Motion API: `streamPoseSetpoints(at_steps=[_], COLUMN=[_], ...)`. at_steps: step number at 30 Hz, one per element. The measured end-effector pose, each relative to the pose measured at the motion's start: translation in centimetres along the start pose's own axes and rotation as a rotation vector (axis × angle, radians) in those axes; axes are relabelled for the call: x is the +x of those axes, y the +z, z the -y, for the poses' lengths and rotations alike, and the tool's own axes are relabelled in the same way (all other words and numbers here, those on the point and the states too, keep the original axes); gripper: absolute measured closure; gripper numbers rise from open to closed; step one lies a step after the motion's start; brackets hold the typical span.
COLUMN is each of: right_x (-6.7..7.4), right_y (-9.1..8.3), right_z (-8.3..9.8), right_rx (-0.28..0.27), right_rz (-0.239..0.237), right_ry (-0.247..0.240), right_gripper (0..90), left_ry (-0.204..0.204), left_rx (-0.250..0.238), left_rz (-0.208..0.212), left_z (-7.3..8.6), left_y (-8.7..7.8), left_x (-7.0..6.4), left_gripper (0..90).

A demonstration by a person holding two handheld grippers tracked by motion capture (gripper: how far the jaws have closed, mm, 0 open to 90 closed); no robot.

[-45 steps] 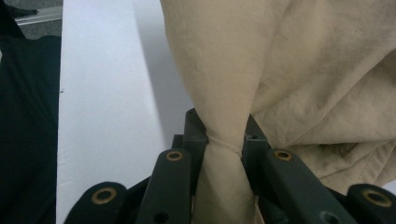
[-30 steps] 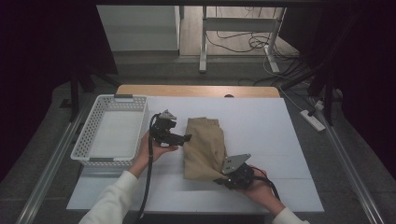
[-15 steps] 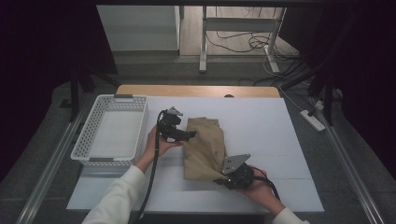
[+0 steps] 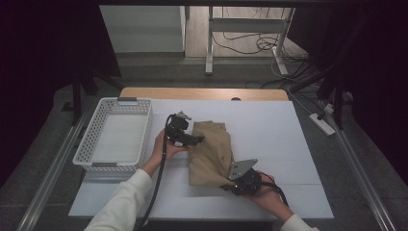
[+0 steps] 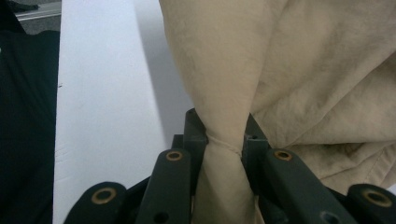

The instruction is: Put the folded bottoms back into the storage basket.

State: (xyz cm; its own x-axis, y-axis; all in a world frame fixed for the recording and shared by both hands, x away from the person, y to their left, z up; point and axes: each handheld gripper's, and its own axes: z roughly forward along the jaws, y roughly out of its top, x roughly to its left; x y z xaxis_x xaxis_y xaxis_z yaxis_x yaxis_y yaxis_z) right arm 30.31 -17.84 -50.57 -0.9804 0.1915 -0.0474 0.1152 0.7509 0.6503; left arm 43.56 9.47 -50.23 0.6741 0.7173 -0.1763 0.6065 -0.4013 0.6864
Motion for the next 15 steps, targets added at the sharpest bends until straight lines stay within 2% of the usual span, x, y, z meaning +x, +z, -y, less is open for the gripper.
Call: streamPoseSetpoints(at_steps=[10, 15], right_x=[0.0, 0.0], right_y=[0.1, 0.2], right_z=[0.0, 0.1], right_rx=[0.003, 0.001], right_rz=[-0.001, -0.004], right_ry=[0.000, 0.002], right_gripper=[77.3, 77.3], left_ry=[-0.002, 0.005], left_rx=[0.005, 0.035], left_rz=[0.017, 0.031], left_z=[-0.4, -0.5], left_y=[1.1, 2.4], left_x=[0.2, -0.2], left_gripper=[8.4, 7.7])
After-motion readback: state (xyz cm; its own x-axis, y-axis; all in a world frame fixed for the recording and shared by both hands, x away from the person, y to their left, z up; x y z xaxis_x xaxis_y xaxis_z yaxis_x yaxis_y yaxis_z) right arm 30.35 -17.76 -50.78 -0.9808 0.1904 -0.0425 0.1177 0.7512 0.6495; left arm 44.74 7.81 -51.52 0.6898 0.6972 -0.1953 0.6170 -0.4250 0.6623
